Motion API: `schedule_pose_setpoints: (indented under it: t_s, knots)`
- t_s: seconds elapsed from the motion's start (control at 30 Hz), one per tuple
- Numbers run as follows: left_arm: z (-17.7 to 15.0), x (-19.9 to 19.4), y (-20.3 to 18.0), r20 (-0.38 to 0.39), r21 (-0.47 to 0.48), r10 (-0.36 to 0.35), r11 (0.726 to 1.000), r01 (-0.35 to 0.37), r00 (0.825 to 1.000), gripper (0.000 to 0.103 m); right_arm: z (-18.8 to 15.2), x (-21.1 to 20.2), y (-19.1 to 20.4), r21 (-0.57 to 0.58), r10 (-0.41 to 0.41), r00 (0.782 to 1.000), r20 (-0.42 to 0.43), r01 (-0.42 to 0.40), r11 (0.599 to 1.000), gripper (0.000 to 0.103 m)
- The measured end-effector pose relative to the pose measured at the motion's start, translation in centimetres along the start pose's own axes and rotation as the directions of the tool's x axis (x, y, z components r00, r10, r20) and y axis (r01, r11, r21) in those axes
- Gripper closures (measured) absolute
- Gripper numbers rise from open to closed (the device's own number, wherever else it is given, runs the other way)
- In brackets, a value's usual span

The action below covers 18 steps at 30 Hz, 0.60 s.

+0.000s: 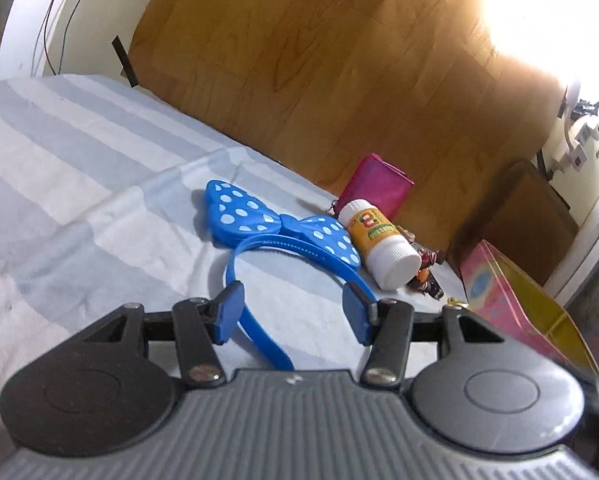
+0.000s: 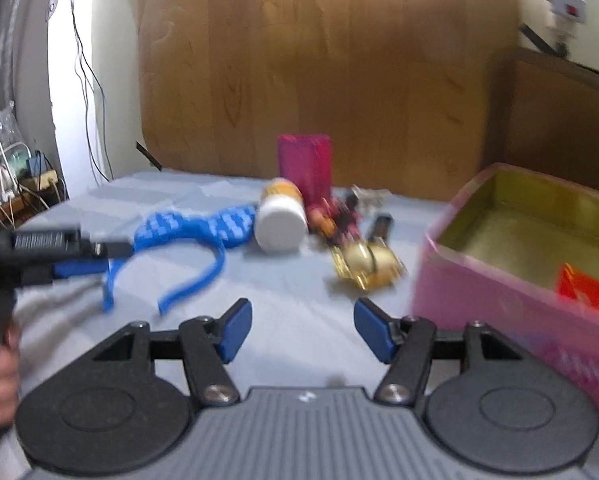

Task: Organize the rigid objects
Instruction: 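Grasp the white pill bottle with the right tool, then carry the pill bottle into the pink tin and open the right tool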

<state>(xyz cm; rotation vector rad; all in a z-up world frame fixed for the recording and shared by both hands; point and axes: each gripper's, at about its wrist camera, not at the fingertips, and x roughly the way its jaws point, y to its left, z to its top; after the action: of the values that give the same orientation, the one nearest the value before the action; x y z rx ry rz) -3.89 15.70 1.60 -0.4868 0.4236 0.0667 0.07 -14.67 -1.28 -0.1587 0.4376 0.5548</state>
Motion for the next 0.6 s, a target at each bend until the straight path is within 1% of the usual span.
schedule_pose_setpoints:
  t_s: [0.07, 0.17, 0.23, 0.27, 0.33, 0.37, 0.4, 0.43, 0.5, 0.53, 0.6]
  knots:
    - [-0.2, -0.1, -0.1, 0.005, 0.004, -0.018, 1.0, 0.018, 1.0, 0.046, 1.7, 1.8, 0.6, -0.026, -0.002, 1.0, 0.018, 0.003, 1.0, 0.044]
    - [-0.3, -0.2, -0.3, 0.016, 0.015, -0.025, 1.0, 0.025, 1.0, 0.046, 4.2, 6.0, 1.7, -0.044, -0.015, 1.0, 0.008, 0.015, 0.999, 0.044]
    - [-0.3, 0.1, -0.2, 0.018, 0.016, -0.026, 1.0, 0.025, 1.0, 0.046, 5.4, 9.2, 2.4, -0.051, -0.005, 1.0, -0.018, 0.004, 0.999, 0.037]
    - [-0.3, 0.2, -0.2, 0.019, 0.015, -0.027, 1.0, 0.027, 0.999, 0.046, 5.7, 11.1, 2.8, -0.054, -0.013, 0.999, -0.04, 0.011, 0.998, 0.035]
    - [-0.2, 0.3, 0.0, 0.022, 0.012, -0.029, 1.0, 0.029, 0.999, 0.045, 5.8, 13.5, 3.3, -0.065, -0.03, 0.996, -0.083, 0.025, 0.998, 0.038]
    - [-0.2, 0.3, 0.0, 0.027, 0.014, -0.028, 1.0, 0.028, 0.999, 0.044, 5.5, 14.3, 3.4, -0.063, -0.045, 0.996, -0.075, 0.04, 0.997, 0.04]
    - [-0.2, 0.3, 0.0, 0.027, 0.017, -0.03, 0.999, 0.029, 0.999, 0.043, 5.6, 14.6, 3.3, -0.046, -0.054, 0.996, -0.076, 0.05, 0.998, 0.05]
    - [-0.2, 0.3, 0.1, 0.022, 0.016, -0.031, 0.999, 0.031, 0.999, 0.043, 5.7, 14.7, 3.1, -0.022, -0.059, 0.994, -0.092, 0.057, 0.998, 0.05]
    - [-0.1, 0.4, 0.1, 0.021, 0.011, -0.028, 1.0, 0.028, 0.999, 0.043, 5.3, 13.9, 2.9, -0.003, -0.061, 0.993, -0.097, 0.061, 0.998, 0.05]
    - [-0.1, 0.4, 0.1, 0.021, 0.011, -0.03, 1.0, 0.029, 0.999, 0.043, 4.8, 13.1, 3.0, -0.011, -0.061, 0.993, -0.097, 0.06, 0.998, 0.05]
    - [-0.1, 0.3, 0.1, 0.021, 0.011, -0.03, 0.999, 0.03, 0.999, 0.043, 3.5, 10.7, 2.7, -0.014, -0.036, 0.995, -0.096, 0.035, 0.999, 0.05]
